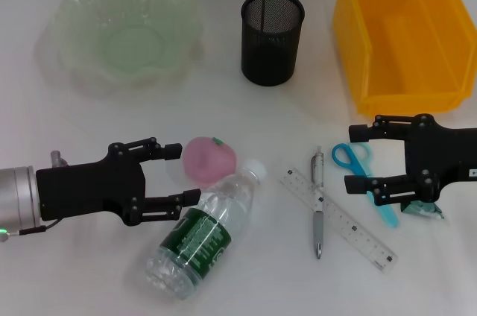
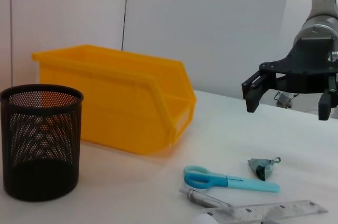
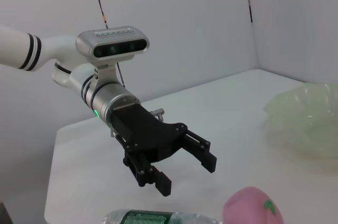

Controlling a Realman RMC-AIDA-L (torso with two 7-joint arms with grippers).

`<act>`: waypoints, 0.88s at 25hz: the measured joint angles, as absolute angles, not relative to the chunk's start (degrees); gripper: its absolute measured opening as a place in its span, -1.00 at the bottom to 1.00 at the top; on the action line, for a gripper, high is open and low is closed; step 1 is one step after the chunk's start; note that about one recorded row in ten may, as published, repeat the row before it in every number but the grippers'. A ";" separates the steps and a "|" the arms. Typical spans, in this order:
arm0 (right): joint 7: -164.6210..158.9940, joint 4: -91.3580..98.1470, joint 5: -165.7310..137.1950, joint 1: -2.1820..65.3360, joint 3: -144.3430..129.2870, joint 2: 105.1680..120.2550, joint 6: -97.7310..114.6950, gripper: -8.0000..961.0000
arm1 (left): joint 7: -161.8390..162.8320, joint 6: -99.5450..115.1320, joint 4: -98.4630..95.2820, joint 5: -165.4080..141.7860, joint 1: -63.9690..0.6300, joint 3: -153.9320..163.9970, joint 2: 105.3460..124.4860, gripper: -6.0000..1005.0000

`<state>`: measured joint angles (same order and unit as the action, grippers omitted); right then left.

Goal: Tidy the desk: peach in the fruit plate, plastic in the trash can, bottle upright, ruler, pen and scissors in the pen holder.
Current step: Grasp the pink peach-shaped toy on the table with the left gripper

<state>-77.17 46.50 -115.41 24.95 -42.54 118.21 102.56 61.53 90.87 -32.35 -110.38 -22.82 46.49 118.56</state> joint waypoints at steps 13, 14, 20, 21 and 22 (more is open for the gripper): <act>-77.09 46.22 -115.40 24.78 -42.54 118.30 101.98 0.74 | 61.55 90.14 -32.45 -110.37 -23.18 45.85 118.57 0.62; -77.08 46.22 -115.40 24.78 -42.54 118.30 101.97 0.74 | 61.68 89.74 -32.46 -110.32 -23.25 45.29 118.59 0.62; -77.07 46.35 -115.40 24.78 -42.54 118.30 101.95 0.74 | 64.17 83.95 -32.38 -109.68 -23.90 43.18 118.79 0.62; -77.07 46.32 -115.40 24.78 -42.53 118.30 101.94 0.74 | 64.25 82.93 -32.18 -109.66 -24.21 43.28 118.83 0.62; -77.07 46.32 -115.40 24.78 -42.53 118.30 101.94 0.74 | 64.25 82.93 -32.18 -109.66 -24.21 43.28 118.83 0.62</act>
<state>-77.07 46.32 -115.40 24.78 -42.53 118.30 101.94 64.25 82.93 -32.18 -109.66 -24.21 43.28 118.83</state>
